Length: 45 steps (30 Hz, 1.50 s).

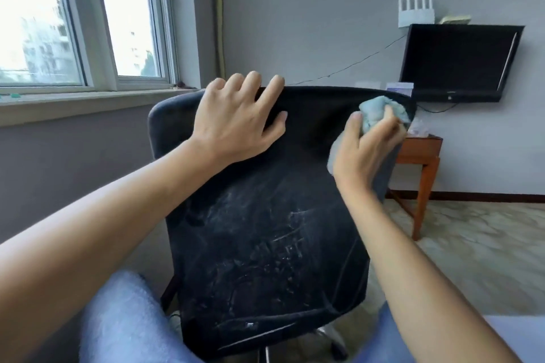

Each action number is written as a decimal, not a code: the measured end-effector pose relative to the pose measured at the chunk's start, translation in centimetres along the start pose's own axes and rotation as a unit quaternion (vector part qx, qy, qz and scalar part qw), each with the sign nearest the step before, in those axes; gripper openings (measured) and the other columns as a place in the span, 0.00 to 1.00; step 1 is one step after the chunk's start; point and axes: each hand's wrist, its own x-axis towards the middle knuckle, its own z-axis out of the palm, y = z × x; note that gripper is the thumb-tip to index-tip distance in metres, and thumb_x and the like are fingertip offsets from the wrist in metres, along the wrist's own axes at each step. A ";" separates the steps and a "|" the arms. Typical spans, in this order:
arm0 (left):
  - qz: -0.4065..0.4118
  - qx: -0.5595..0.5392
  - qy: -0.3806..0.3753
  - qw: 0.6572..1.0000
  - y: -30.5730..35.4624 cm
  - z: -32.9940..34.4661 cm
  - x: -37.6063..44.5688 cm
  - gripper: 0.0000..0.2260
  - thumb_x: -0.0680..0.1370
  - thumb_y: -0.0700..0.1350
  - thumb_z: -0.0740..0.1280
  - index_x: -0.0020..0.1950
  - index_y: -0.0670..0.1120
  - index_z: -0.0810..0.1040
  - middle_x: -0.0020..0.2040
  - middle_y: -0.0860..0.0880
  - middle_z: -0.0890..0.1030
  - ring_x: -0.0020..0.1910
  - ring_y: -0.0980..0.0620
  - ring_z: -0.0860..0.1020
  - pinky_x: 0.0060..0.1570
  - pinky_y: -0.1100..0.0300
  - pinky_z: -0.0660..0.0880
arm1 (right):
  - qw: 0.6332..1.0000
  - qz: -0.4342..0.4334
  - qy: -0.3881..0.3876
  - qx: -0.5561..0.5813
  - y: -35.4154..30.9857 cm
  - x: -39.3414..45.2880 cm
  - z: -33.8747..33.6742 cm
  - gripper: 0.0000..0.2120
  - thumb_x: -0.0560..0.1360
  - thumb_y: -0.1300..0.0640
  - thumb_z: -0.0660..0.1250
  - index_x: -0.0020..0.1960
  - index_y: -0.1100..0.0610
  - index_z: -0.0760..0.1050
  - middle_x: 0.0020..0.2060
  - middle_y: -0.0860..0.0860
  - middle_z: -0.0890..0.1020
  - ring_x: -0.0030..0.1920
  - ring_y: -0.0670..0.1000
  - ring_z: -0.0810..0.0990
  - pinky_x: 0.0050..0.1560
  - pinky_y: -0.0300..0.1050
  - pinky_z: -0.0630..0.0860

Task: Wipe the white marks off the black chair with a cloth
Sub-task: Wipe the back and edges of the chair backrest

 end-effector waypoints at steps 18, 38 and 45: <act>-0.021 0.010 0.095 0.995 -3.4 4.0 -0.7 0.17 0.86 0.59 0.61 0.57 0.47 0.79 0.38 0.45 0.75 0.34 0.41 0.74 0.32 0.49 0.69 | 0.998 0.018 0.002 -0.058 5.2 2.9 -0.7 0.22 0.83 0.47 0.61 0.69 0.62 0.68 0.64 0.62 0.72 0.62 0.60 0.74 0.59 0.56 0.76; -0.025 -0.124 -0.027 0.992 -2.4 7.2 0.6 0.24 0.86 0.63 0.53 0.65 0.46 0.75 0.44 0.41 0.77 0.43 0.35 0.77 0.43 0.44 0.71 | 0.975 -0.051 -0.083 -0.199 11.7 6.4 -2.5 0.26 0.81 0.55 0.67 0.74 0.61 0.62 0.69 0.65 0.66 0.65 0.65 0.72 0.64 0.60 0.76; -0.038 -0.146 -0.058 0.987 -1.6 6.7 1.1 0.22 0.86 0.63 0.55 0.68 0.48 0.75 0.49 0.42 0.81 0.49 0.36 0.79 0.48 0.44 0.73 | 0.940 0.054 -0.201 -0.269 16.9 -4.6 -3.4 0.26 0.80 0.54 0.65 0.71 0.68 0.62 0.65 0.69 0.69 0.63 0.71 0.75 0.60 0.63 0.78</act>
